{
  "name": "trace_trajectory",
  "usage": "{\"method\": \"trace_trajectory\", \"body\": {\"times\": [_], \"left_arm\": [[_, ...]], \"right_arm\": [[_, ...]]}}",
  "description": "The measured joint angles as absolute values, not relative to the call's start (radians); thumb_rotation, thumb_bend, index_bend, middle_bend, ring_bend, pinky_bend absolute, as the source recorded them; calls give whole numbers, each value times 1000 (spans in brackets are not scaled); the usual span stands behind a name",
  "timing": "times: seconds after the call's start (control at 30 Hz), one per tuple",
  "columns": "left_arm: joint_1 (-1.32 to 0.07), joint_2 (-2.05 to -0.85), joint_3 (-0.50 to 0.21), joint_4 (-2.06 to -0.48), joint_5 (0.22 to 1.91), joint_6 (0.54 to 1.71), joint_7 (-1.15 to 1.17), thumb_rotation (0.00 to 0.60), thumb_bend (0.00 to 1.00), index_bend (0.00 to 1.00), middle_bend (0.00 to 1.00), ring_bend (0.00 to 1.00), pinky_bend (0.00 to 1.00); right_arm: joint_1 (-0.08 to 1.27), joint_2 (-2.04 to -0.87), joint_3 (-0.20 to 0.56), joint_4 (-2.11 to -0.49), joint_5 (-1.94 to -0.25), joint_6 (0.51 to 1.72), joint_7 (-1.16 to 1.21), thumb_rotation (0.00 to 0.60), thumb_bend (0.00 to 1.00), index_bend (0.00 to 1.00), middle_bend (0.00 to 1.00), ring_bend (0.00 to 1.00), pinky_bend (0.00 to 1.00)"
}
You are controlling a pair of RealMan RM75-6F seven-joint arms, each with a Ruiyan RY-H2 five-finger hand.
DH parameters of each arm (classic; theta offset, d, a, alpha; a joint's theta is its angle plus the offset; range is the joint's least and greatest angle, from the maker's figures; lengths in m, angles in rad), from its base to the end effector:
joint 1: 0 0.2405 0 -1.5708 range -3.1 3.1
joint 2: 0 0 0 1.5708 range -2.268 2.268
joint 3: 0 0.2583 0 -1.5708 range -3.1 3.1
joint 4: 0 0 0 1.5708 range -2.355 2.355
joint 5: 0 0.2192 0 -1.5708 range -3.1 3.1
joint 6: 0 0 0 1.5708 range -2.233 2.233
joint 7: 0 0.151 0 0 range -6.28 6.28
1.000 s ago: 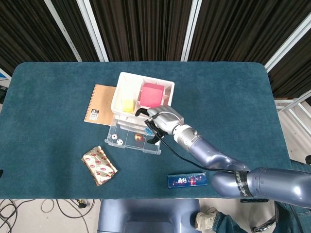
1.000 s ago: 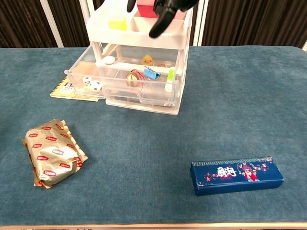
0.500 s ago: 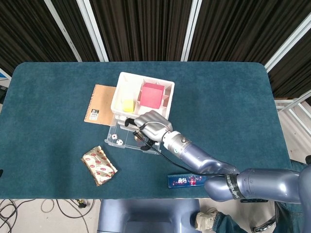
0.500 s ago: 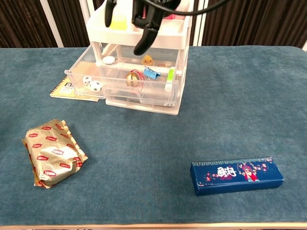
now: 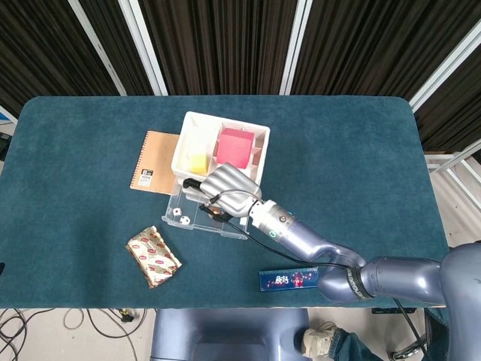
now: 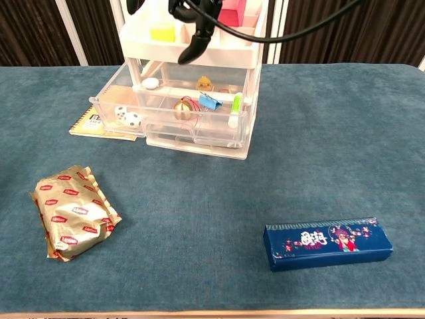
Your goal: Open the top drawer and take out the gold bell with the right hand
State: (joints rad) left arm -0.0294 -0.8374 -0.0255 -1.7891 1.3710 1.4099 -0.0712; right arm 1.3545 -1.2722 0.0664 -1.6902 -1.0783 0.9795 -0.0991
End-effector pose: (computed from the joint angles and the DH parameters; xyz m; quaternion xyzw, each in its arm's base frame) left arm -0.3304 0.1620 0.2190 -0.5592 -0.4467 -0.3152 0.6232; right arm 0.0510 -0.3766 0.0362 0.8169 -0.2194 0.4674 0.2571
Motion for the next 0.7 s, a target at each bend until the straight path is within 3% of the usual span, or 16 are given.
{"method": "trace_trajectory", "body": {"times": [0.7], "left_arm": [[-30,-842,-26,-1787,1366,1409,-60,600,265,119,0,15,21]], "right_arm": [[1283,-1346,90,-1575,-1272,969,-190,600,120,227,870,992,1000]]}}
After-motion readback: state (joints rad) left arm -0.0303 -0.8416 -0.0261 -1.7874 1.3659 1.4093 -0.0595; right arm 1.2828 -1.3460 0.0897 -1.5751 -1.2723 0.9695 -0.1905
